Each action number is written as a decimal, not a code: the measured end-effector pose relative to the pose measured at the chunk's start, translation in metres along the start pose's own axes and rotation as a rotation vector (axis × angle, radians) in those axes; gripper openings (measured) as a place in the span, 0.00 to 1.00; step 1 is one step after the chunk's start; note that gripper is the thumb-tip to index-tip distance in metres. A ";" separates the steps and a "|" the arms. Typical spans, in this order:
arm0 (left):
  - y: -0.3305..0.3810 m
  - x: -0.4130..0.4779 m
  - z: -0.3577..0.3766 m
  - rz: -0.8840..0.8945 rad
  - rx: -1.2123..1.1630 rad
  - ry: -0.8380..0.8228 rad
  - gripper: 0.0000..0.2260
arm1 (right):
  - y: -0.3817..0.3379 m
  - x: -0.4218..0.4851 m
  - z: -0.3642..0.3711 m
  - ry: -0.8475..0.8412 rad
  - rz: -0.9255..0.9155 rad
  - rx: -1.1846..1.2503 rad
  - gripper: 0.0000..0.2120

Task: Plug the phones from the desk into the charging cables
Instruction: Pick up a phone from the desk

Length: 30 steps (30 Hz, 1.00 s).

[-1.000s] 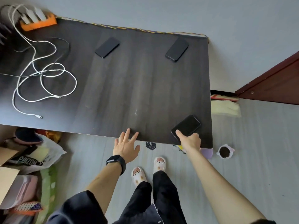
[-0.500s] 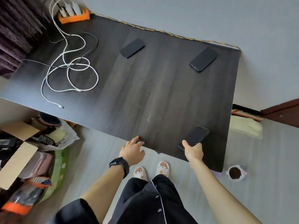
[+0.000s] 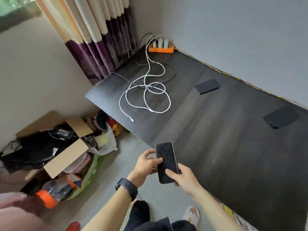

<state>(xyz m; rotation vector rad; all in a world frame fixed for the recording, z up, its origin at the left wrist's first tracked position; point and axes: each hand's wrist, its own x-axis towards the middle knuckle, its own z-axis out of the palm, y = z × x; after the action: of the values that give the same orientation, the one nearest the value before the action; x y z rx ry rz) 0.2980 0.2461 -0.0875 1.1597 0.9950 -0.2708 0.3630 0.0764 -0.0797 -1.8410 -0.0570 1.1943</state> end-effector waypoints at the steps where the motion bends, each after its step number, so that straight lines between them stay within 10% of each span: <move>1: 0.004 -0.001 -0.024 0.003 -0.026 0.020 0.15 | -0.013 0.008 0.019 -0.028 -0.013 -0.035 0.05; 12: 0.073 0.021 -0.272 0.080 -0.138 0.273 0.18 | -0.137 0.097 0.174 -0.052 -0.137 -0.314 0.10; 30: 0.218 0.190 -0.363 0.023 0.400 0.417 0.19 | -0.237 0.302 0.180 0.088 -0.090 -0.804 0.23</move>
<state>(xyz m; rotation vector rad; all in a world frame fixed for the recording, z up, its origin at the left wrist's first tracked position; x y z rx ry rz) 0.3598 0.7048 -0.1122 1.6341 1.3285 -0.2184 0.4850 0.4765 -0.1459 -2.5393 -0.6435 1.1031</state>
